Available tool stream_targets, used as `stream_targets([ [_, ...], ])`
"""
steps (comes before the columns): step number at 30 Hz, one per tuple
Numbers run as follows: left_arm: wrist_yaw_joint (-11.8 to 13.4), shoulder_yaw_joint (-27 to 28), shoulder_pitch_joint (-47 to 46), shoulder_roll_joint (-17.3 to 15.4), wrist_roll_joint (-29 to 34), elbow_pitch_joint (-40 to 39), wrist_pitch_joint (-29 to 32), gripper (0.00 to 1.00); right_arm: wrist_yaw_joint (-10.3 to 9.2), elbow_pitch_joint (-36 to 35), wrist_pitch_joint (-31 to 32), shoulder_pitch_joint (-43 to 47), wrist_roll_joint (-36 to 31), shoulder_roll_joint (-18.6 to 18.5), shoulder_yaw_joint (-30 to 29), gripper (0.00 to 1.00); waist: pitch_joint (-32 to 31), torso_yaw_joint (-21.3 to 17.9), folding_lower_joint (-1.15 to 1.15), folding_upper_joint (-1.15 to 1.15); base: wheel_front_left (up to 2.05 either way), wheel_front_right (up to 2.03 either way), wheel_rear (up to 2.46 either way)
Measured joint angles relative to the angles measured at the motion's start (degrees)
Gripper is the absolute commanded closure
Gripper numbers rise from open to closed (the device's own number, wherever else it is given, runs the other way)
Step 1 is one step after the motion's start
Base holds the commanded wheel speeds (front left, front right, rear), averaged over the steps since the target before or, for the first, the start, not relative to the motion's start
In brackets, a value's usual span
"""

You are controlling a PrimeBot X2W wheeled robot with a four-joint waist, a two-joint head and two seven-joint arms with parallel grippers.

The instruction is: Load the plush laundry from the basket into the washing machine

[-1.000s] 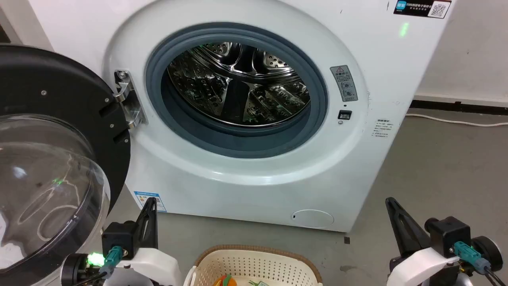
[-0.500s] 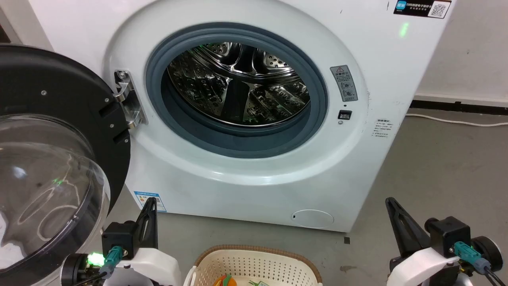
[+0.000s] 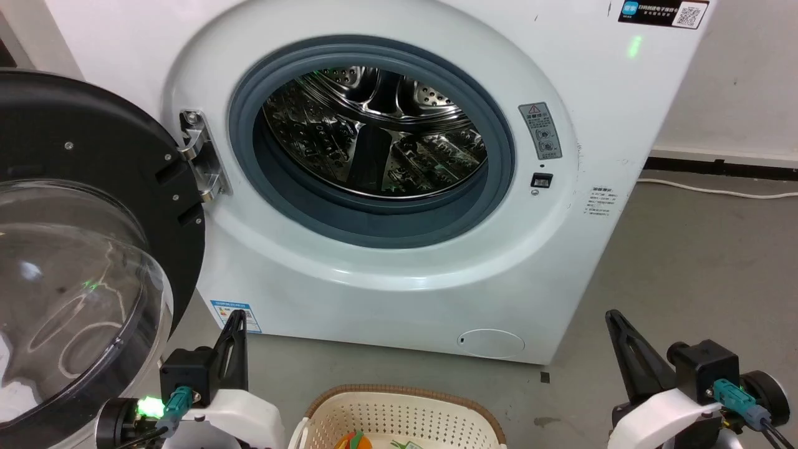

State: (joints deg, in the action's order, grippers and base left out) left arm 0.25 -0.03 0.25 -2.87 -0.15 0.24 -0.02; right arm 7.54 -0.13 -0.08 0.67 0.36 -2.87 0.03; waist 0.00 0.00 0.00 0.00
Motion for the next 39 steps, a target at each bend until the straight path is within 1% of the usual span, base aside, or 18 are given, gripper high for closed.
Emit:
stream_targets([
  [2,0.00,0.01,0.00,0.00,0.00,0.00,0.00,1.00,0.00,0.00,0.00,0.00,0.00,0.00,0.01,1.00,0.00,0.00,0.00,0.00,0.00,0.00,0.00],
  [3,0.07,0.00,0.00,0.00,-0.01,0.01,0.00,0.00,0.00,0.00,0.00,0.02,0.02,0.00,0.03,0.00,0.00,0.00,0.00,0.00,0.00,0.00,0.00],
  [15,0.33,-0.87,0.00,0.00,-0.01,0.05,-0.58,0.00,0.00,0.00,-0.60,0.02,0.74,0.00,0.02,0.00,0.45,-0.25,0.00,0.00,0.00,0.00,0.00],
  [24,0.58,-2.27,-0.63,-0.05,0.00,1.20,-1.64,0.00,0.00,-0.29,-1.63,-0.03,2.71,0.00,-0.47,0.00,2.50,-1.17,0.00,0.00,0.00,0.00,0.00],
  [31,0.57,-3.31,-2.35,-0.24,0.00,3.93,-2.54,0.00,0.00,-0.63,-2.52,-1.21,4.38,0.00,-0.89,0.00,5.18,-2.37,0.00,0.00,0.00,0.00,0.00],
  [39,0.04,-4.52,-5.21,-0.67,-0.03,9.32,-3.43,0.00,0.00,-0.97,-3.37,-2.60,6.95,0.00,-0.96,0.00,8.72,-4.08,0.01,0.00,0.00,0.00,0.00],
])
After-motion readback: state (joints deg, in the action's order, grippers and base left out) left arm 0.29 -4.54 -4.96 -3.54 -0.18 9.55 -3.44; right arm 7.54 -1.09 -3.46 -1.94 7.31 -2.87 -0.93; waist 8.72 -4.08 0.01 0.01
